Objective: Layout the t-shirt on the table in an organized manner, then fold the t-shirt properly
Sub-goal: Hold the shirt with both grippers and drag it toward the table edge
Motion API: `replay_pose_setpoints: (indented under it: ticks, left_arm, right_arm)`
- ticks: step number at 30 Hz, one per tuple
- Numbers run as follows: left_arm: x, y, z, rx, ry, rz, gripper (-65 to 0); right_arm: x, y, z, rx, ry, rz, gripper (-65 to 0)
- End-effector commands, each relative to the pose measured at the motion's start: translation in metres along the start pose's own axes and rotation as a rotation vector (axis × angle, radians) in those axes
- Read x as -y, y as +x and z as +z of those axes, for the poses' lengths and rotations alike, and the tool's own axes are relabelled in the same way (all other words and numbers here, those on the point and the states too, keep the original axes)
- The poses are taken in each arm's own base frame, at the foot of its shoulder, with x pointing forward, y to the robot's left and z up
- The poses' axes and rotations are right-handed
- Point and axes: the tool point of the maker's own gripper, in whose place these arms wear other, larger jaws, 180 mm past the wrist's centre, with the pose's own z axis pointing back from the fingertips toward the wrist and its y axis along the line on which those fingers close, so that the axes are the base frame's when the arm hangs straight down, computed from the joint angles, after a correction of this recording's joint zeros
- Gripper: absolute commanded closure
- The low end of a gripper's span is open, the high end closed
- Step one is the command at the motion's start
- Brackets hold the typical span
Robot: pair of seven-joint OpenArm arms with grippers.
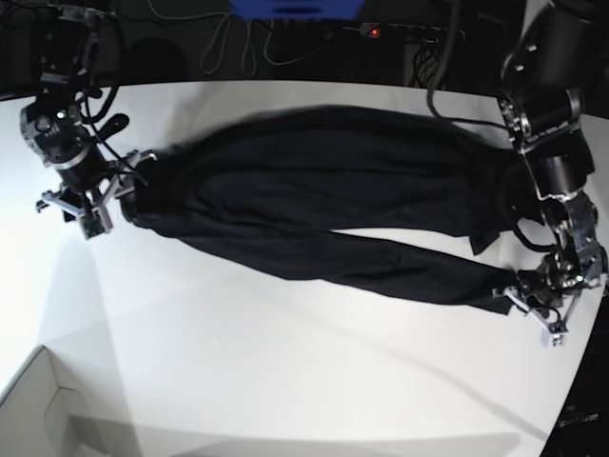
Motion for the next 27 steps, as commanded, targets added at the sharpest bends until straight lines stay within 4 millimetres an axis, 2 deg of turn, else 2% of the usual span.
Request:
replay_pose_setpoints:
  ticks: [1, 3, 7, 12, 15, 21, 27]
  left_arm:
    - [-0.007, 0.033, 0.008, 0.084, 0.010, 0.000, -0.2]
    - [-0.007, 0.032, 0.008, 0.082, 0.010, -0.001, -0.2]
    - [-0.007, 0.032, 0.008, 0.082, 0.010, -0.001, -0.2]
    - [-0.005, 0.030, 0.007, 0.078, 0.007, 0.000, -0.2]
    - [-0.004, 0.030, 0.007, 0.078, 0.005, 0.000, -0.2]
    - [-0.004, 0.030, 0.007, 0.078, 0.005, 0.000, -0.2]
    - [-0.004, 0.030, 0.007, 0.078, 0.005, 0.000, -0.2]
  right_arm:
    - [0.009, 0.019, 0.005, 0.065, -0.023, 0.013, -31.8]
    - [0.008, 0.023, 0.009, 0.075, -0.027, 0.021, -34.6]
    - [-0.013, 0.022, 0.012, 0.075, 0.024, 0.046, -36.5]
    - [-0.031, 0.000, -0.005, 0.015, 0.098, 0.044, -36.5]
    - [-0.030, -0.003, -0.017, -0.005, 0.116, 0.064, -36.5]
    - [-0.036, -0.016, -0.037, -0.095, 0.107, 0.209, -36.5]
    - [-0.033, -0.006, -0.056, -0.092, 0.101, 0.208, -34.7]
